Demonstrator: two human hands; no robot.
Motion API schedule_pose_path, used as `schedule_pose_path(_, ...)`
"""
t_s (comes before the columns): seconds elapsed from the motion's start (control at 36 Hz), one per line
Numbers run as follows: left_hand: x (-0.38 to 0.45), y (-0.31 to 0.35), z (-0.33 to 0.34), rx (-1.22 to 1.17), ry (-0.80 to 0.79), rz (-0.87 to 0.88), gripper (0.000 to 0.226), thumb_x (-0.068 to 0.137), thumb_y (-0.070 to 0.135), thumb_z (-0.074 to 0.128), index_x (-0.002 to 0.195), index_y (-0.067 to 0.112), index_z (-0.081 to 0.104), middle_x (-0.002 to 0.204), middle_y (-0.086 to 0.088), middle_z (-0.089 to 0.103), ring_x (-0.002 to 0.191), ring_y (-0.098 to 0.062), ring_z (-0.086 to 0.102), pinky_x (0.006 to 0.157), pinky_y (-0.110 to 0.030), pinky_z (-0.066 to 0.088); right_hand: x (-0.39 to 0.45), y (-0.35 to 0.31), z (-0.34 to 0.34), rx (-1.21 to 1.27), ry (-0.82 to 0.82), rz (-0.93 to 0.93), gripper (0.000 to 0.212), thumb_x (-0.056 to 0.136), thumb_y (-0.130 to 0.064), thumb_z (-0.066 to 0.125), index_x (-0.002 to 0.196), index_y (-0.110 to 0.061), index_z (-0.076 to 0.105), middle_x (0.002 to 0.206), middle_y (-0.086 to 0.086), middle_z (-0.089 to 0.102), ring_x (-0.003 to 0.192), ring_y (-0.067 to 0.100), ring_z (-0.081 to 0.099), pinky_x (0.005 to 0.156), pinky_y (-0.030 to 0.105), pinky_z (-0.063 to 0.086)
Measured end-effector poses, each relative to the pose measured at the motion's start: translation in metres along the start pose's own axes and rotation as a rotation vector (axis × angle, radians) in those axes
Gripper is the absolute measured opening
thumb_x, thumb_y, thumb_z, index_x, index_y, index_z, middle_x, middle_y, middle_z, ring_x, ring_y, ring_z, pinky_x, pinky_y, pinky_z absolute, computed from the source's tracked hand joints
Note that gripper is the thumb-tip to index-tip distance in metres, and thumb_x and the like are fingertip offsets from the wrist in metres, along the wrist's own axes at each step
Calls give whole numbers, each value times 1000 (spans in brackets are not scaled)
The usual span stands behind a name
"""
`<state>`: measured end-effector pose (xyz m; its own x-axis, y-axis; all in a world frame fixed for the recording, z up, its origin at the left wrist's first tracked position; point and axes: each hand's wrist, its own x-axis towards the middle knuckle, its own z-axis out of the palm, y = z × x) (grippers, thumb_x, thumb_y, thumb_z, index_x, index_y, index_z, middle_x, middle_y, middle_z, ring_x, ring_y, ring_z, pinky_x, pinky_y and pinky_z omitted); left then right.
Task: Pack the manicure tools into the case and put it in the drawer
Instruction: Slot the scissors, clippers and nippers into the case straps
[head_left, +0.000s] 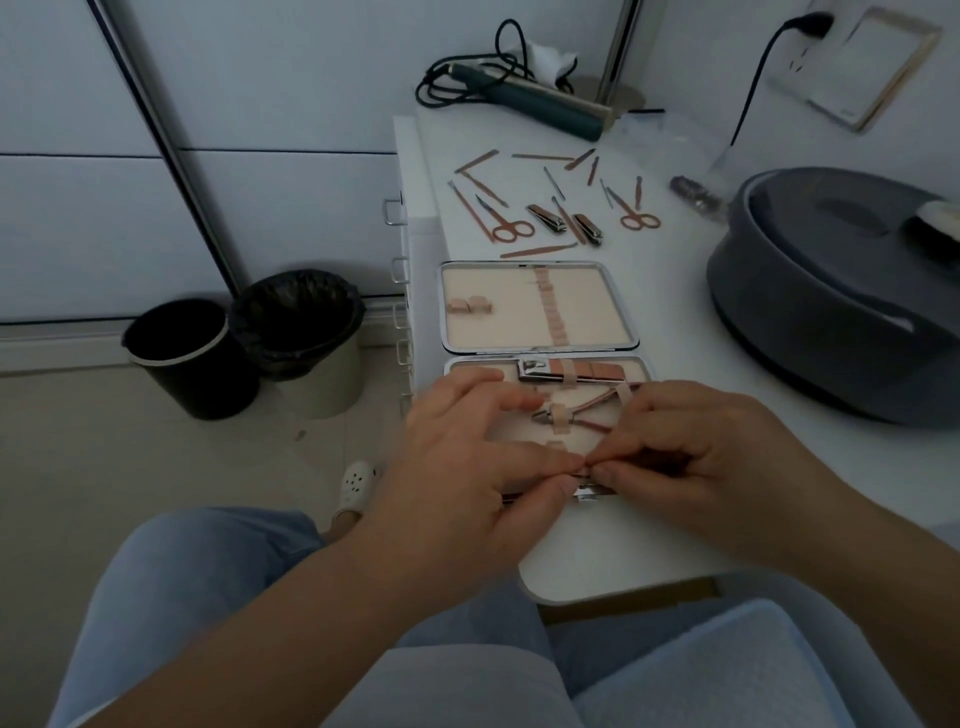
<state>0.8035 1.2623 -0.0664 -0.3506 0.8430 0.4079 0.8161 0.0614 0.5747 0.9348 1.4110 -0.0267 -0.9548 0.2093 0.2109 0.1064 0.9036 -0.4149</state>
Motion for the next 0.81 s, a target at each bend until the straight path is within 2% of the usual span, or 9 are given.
schedule_pose_path(0.14, 2, 0, 0, -18, 16, 20, 20, 77, 42, 55, 90, 39, 70, 110, 3, 62, 116, -21, 42, 97, -36, 34, 3, -1, -6, 31, -58, 32, 7, 75, -37, 70, 81, -34, 74, 71, -19, 60, 69, 0, 56, 60, 15, 45)
schedule_pose_path(0.19, 3, 0, -3, -64, 37, 22, 21, 77, 42, 55, 91, 37, 70, 110, 5, 60, 116, -17, 42, 98, -31, 32, 8, -2, -12, 105, -60, 91, 9, 72, -41, 65, 76, -36, 72, 70, -14, 62, 69, 4, 57, 59, 16, 45)
schedule_pose_path(0.25, 6, -1, -7, -111, 82, -4, 24, 77, 43, 53, 93, 35, 70, 109, 10, 58, 116, -9, 41, 99, -27, 31, 19, -1, -17, 152, 0, 164, 14, 70, -48, 57, 73, -39, 67, 75, -14, 62, 66, 6, 56, 59, 17, 47)
schedule_pose_path(0.33, 17, -9, -15, -71, 173, -60, 23, 80, 38, 51, 93, 31, 70, 102, 14, 57, 108, -3, 41, 96, -28, 31, 51, 9, -20, 153, 130, 292, 9, 73, -48, 55, 71, -41, 61, 77, -23, 63, 71, -3, 58, 58, 6, 45)
schedule_pose_path(0.42, 30, -22, -21, -37, 210, -128, 24, 80, 32, 50, 93, 28, 70, 99, 18, 52, 100, 8, 35, 92, -21, 26, 95, 31, -15, 143, 261, 417, 4, 83, -36, 59, 84, -40, 61, 80, -22, 62, 76, -6, 56, 64, 8, 37)
schedule_pose_path(0.47, 35, -32, -22, -16, 186, -139, 20, 84, 29, 53, 93, 27, 70, 100, 17, 53, 99, 9, 33, 92, -15, 23, 124, 48, -9, 96, 314, 490, 17, 87, -29, 56, 103, -31, 61, 99, -16, 60, 88, 1, 54, 74, 17, 37)
schedule_pose_path(0.53, 38, -40, -22, 2, 157, -135, 16, 85, 24, 56, 94, 26, 70, 100, 13, 58, 102, 4, 37, 95, -22, 27, 149, 66, -6, 15, 324, 586, 28, 89, -20, 51, 117, -21, 56, 119, -2, 57, 100, 11, 52, 80, 23, 40)
schedule_pose_path(0.67, 34, -49, -18, -14, 148, -126, 24, 81, 27, 51, 92, 22, 72, 102, 4, 66, 108, -6, 43, 95, -27, 30, 184, 97, -3, -384, 145, 809, 34, 86, -18, 46, 115, 1, 51, 122, 21, 50, 109, 34, 50, 86, 39, 44)
schedule_pose_path(0.81, 33, -48, -17, -52, 176, -142, 23, 81, 24, 51, 92, 22, 71, 103, 3, 66, 110, -7, 41, 96, -26, 27, 191, 106, -6, -501, -25, 819, 31, 91, -21, 37, 105, 0, 55, 110, 18, 55, 94, 28, 53, 80, 37, 45)
